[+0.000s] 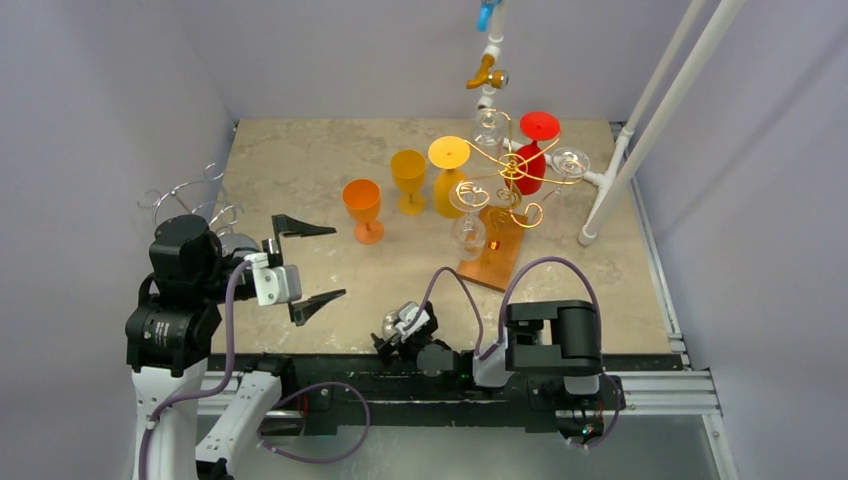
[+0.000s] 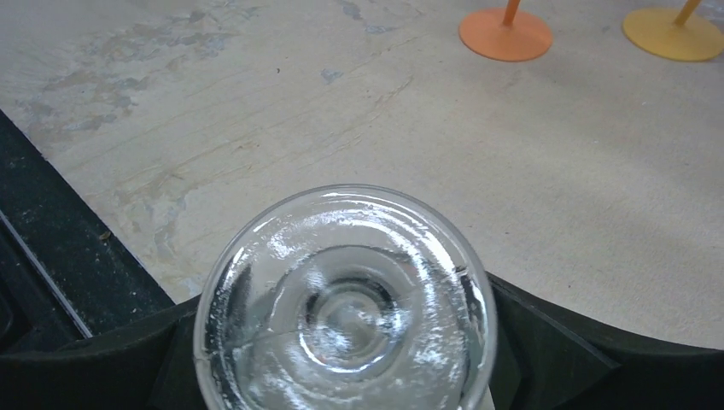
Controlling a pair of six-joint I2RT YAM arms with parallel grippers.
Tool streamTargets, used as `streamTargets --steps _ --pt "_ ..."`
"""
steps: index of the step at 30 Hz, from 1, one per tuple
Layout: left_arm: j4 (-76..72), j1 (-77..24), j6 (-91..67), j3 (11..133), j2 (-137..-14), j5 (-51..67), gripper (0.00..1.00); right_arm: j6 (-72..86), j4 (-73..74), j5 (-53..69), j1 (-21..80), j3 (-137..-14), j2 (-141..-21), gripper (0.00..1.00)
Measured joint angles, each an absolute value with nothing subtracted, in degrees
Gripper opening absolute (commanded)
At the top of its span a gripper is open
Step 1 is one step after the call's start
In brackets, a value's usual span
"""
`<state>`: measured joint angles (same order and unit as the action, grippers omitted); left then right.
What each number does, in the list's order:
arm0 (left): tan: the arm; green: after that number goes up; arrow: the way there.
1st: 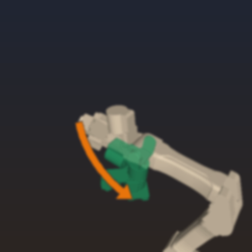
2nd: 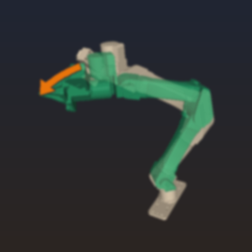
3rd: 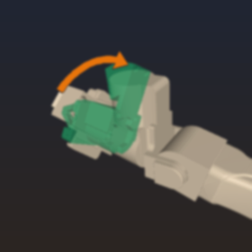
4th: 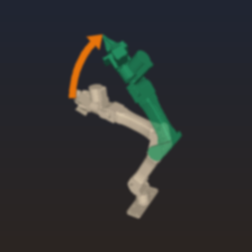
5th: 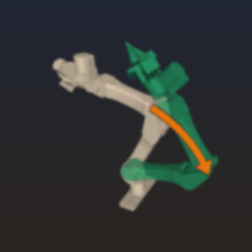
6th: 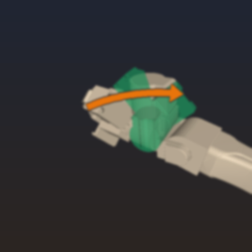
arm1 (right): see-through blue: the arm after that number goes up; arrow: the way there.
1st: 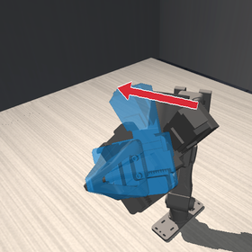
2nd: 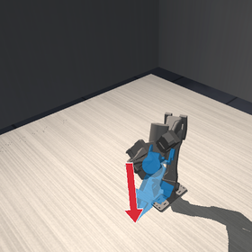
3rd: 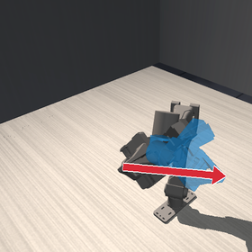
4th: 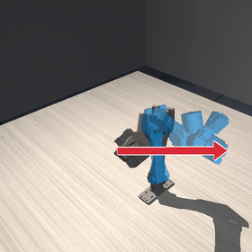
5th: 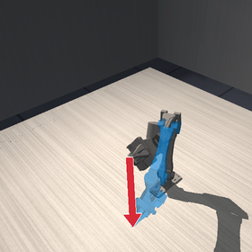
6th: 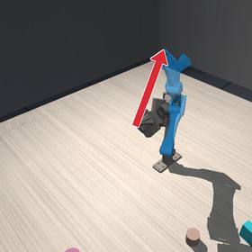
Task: Place the wine glass upside down on the wine glass rack
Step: Place the wine glass at the center of the board.
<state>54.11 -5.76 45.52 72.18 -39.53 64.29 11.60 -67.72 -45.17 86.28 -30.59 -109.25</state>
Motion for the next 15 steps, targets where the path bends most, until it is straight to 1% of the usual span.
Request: streamTargets --steps 3,5,8,12,14,15 --pt "54.6 -5.8 45.9 72.3 -39.3 64.3 1.00 11.9 -66.8 -46.2 86.7 -30.0 -107.9 0.99" --pt "54.9 -5.8 46.1 72.3 -39.3 64.3 1.00 12.1 -65.0 -47.0 87.2 -28.6 -104.3 0.99" --pt "55.0 -5.8 46.1 72.4 -39.3 64.3 1.00 13.0 -59.9 -48.4 88.3 -27.4 -95.0 0.99" --pt "55.0 -5.8 46.0 72.7 -39.3 64.4 1.00 18.6 -48.6 -50.4 91.4 -27.4 -79.0 0.99" --pt "54.9 -5.8 46.0 72.9 -39.3 64.4 1.00 24.9 -40.3 -51.7 92.7 -27.2 -71.7 0.96" --pt "54.9 -5.8 46.0 73.1 -39.3 64.4 1.00 29.2 -35.3 -52.2 93.1 -27.1 -68.5 0.89"
